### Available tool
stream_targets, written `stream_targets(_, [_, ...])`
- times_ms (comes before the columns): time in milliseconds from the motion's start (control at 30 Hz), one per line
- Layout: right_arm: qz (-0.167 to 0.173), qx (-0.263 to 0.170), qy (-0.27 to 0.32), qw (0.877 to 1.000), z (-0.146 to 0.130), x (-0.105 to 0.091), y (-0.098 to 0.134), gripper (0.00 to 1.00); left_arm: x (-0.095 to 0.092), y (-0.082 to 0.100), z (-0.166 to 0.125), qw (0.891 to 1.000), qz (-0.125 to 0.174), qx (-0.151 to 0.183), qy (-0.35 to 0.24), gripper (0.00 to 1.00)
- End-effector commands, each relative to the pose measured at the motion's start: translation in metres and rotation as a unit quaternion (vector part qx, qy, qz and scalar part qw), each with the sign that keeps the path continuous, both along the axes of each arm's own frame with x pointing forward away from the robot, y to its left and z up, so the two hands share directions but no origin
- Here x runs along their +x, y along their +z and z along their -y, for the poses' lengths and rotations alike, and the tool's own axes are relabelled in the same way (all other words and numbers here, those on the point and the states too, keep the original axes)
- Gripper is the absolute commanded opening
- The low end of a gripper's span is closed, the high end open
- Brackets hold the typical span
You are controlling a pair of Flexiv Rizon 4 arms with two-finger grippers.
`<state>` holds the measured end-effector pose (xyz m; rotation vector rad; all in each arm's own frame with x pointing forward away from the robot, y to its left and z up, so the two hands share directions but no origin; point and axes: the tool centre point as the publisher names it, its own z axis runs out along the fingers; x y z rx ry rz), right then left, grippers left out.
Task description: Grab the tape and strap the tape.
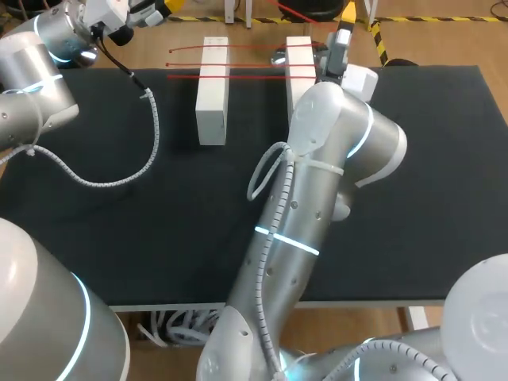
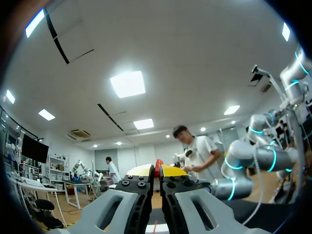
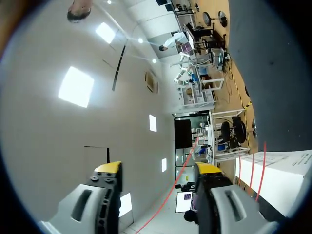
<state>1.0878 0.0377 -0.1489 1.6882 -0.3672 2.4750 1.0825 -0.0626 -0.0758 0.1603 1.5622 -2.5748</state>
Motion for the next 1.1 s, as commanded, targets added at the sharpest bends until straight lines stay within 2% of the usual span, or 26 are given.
stream_targets(33, [-0.006, 0.007, -0.016, 1.0, -0.0018, 0.0, 0.0013, 0.64, -0.0014, 0.001, 0.0006, 1.0, -0.001, 0.001, 0.002, 0.0])
stream_targets(67, [-0.006, 0.007, -0.016, 1.0, -0.0019, 0.0, 0.0012, 0.64, -0.0014, 0.001, 0.0006, 1.0, -0.001, 0.001, 0.002, 0.0])
stream_targets(167, [-0.006, 0.006, -0.015, 1.0, -0.0019, 0.0001, 0.0012, 0.57, -0.0014, 0.001, 0.0006, 1.0, -0.001, 0.001, 0.002, 0.0])
stream_targets(300, [-0.006, 0.006, -0.013, 1.0, -0.0023, 0.0007, 0.0012, 0.71, -0.0014, 0.001, 0.0006, 1.0, -0.001, 0.001, 0.002, 0.0])
stream_targets(500, [-0.005, 0.005, -0.012, 1.0, -0.003, 0.0013, 0.0013, 0.43, -0.0014, 0.001, 0.0006, 1.0, -0.001, 0.001, 0.002, 0.0])
stream_targets(533, [-0.005, 0.005, -0.012, 1.0, -0.003, 0.0014, 0.0013, 0.33, -0.0014, 0.001, 0.0006, 1.0, -0.001, 0.001, 0.002, 0.0])
stream_targets(567, [-0.004, 0.004, -0.012, 1.0, -0.003, 0.0015, 0.0014, 0.27, -0.0014, 0.001, 0.0006, 1.0, -0.001, 0.001, 0.002, 0.0])
stream_targets(667, [-0.005, 0.003, -0.012, 1.0, -0.003, 0.0019, 0.0015, 0.25, -0.0014, 0.001, 0.0006, 1.0, -0.001, 0.001, 0.002, 0.0])
stream_targets(733, [-0.006, 0.002, -0.011, 1.0, -0.0031, 0.0022, 0.0015, 0.12, -0.0014, 0.001, 0.0006, 1.0, -0.001, 0.001, 0.002, 0.0])
stream_targets(767, [-0.006, 0.002, -0.011, 1.0, -0.0031, 0.0022, 0.0014, 0.09, -0.0014, 0.001, 0.0006, 1.0, -0.001, 0.001, 0.002, 0.0])
stream_targets(833, [-0.006, 0.001, -0.011, 1.0, -0.0032, 0.0023, 0.0014, 0.09, -0.0014, 0.001, 0.0006, 1.0, -0.001, 0.001, 0.002, 0.0])
stream_targets(900, [-0.007, 0.001, -0.011, 1.0, -0.0033, 0.0024, 0.0014, 0.0, -0.0014, 0.001, 0.0006, 1.0, -0.001, 0.001, 0.002, 0.0])
stream_targets(1100, [-0.008, -0.001, -0.011, 1.0, -0.0034, 0.0023, 0.001, 0.0, -0.0014, 0.001, 0.0006, 1.0, -0.001, 0.001, 0.002, 0.0])
